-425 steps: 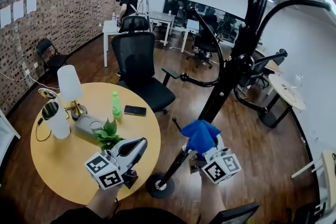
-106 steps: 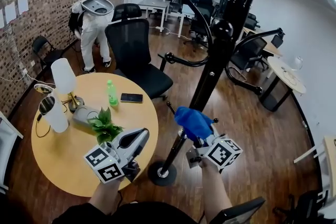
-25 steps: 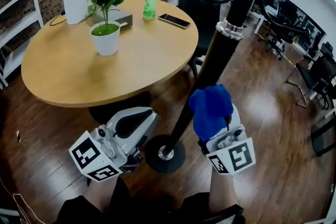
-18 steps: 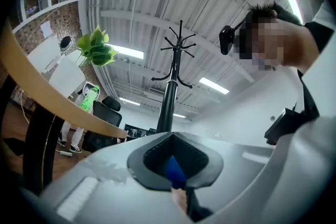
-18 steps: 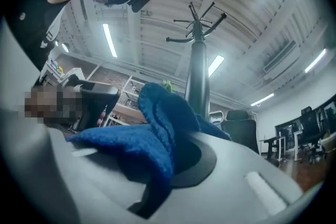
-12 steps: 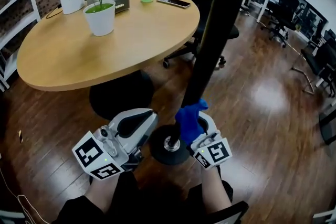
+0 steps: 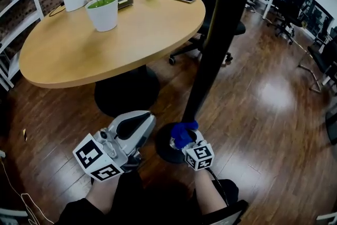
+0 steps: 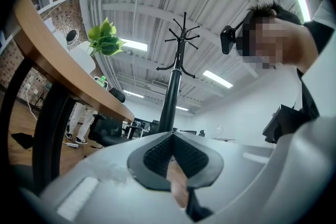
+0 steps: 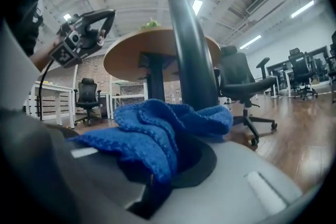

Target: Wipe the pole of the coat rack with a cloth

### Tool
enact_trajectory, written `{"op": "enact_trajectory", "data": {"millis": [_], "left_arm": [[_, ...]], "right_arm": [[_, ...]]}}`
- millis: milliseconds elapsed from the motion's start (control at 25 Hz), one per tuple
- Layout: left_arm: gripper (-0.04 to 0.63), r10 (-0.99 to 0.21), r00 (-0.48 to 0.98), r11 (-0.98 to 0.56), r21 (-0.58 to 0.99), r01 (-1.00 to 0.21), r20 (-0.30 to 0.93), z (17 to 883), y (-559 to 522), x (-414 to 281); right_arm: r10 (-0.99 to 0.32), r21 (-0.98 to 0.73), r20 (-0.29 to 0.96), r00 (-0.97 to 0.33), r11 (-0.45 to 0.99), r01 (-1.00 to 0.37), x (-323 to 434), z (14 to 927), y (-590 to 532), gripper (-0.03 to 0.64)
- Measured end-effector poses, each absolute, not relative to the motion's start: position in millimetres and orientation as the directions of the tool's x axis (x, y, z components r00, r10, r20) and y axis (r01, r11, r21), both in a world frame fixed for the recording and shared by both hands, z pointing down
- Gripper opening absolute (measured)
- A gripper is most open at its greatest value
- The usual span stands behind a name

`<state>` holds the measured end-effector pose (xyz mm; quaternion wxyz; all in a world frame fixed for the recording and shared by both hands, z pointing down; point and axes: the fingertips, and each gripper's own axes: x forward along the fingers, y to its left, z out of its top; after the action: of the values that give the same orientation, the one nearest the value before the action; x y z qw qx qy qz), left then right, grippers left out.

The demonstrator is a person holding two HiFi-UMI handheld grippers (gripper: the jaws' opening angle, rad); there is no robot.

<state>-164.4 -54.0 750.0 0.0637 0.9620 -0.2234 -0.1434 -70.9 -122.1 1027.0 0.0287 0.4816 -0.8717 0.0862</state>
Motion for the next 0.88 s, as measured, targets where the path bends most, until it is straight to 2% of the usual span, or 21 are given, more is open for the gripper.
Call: {"op": "enact_trajectory", "data": {"millis": [320,440,600,760,880], "left_arm": [[0.0,-0.476,0.854,-0.876,0.198,-0.44,-0.211,768,-55,-173],[0.0,-0.48,0.854,-0.874,0.195,-0.445,-0.202,769,-53,-175],[0.0,-0.475,0.854,-0.877,0.192,-0.44,-0.213,764,-52,-175],[0.0,-0.459,0.857,-0.887,0.181,-0.426,-0.235,756,-49,-175],[0.0,-0.46,0.85,-0.886,0.194,-0.421,-0.256,750,-46,-178]], "right_arm": [[-0.821,-0.223,0.259,-0.508,0.461,-0.859,-63,1111,-121,0.021],[-0.823,-0.24,0.246,-0.512,0.46,-0.855,-60,1109,-121,0.021],[-0.836,-0.216,0.112,-0.538,0.508,-0.834,-63,1040,-121,0.021],[-0.817,-0.12,-0.176,-0.549,0.572,-0.812,-58,894,-119,0.021],[-0.751,-0.004,-0.31,-0.583,0.614,-0.789,-60,785,-116,0.021]]}}
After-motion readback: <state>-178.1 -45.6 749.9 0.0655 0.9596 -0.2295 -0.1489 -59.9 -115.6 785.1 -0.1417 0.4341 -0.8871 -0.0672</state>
